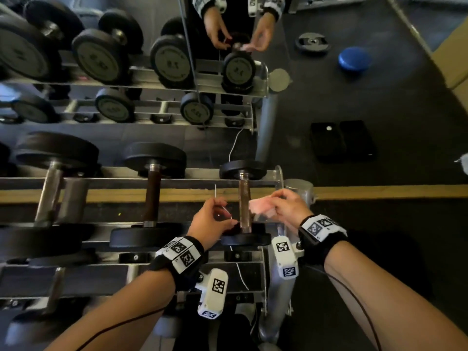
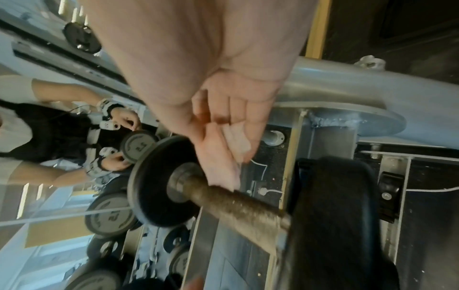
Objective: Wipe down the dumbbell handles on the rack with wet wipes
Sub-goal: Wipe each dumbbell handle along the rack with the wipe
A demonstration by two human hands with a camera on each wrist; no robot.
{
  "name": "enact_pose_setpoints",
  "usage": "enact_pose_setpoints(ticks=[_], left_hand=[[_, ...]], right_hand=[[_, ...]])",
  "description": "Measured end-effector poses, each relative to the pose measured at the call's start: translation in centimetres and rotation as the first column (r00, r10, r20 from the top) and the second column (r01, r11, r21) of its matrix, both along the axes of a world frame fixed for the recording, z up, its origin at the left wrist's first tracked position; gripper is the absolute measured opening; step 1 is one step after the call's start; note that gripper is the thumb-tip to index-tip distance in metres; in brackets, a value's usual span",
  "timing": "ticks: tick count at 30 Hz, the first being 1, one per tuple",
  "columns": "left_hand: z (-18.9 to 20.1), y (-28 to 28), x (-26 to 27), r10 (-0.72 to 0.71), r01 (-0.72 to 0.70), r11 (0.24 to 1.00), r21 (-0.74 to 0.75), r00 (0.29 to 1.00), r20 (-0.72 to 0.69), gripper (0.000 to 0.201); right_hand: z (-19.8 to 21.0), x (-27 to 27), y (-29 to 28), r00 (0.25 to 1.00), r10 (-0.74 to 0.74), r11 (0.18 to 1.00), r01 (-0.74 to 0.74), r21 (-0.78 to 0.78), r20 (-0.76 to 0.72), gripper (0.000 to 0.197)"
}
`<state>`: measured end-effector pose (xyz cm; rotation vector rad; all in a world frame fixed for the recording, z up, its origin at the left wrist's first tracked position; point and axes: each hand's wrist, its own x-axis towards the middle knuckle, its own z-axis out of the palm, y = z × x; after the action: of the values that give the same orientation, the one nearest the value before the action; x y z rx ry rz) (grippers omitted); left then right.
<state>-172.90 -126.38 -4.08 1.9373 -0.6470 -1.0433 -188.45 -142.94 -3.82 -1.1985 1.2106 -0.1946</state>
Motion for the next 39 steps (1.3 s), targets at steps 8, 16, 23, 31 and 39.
enact_pose_setpoints(ticks=[8,16,23,31,39], left_hand=[[-0.9,2.4,0.0,-0.068,0.073,0.996,0.044,0.991,-0.116,0.027],[-0.4,1.8,0.4,-0.092,0.117,0.989,0.093,0.966,-0.241,0.026],[-0.3,1.6,0.7,-0.117,0.155,0.981,0.121,0.955,-0.271,0.026],[0.1,1.3,0.9,-0.105,0.157,0.975,0.158,0.949,-0.297,0.021],[0.2,1.2,0.7,-0.081,0.142,0.975,0.173,0.945,-0.316,0.023]], right_hand=[[-4.3,3.9,-0.8,0.998,-0.043,0.998,0.045,-0.045,0.035,0.022],[-5.0,2.3,-0.1,0.991,0.049,0.996,-0.058,0.067,0.128,0.018],[-3.8,2.7,-2.3,0.992,0.005,0.999,0.0,-0.036,0.126,0.023],[-1.9,1.5,1.4,0.98,0.184,0.966,-0.167,-0.197,0.072,0.013],[-0.7,2.8,0.1,0.988,0.141,0.928,-0.154,-0.34,-0.064,0.015]])
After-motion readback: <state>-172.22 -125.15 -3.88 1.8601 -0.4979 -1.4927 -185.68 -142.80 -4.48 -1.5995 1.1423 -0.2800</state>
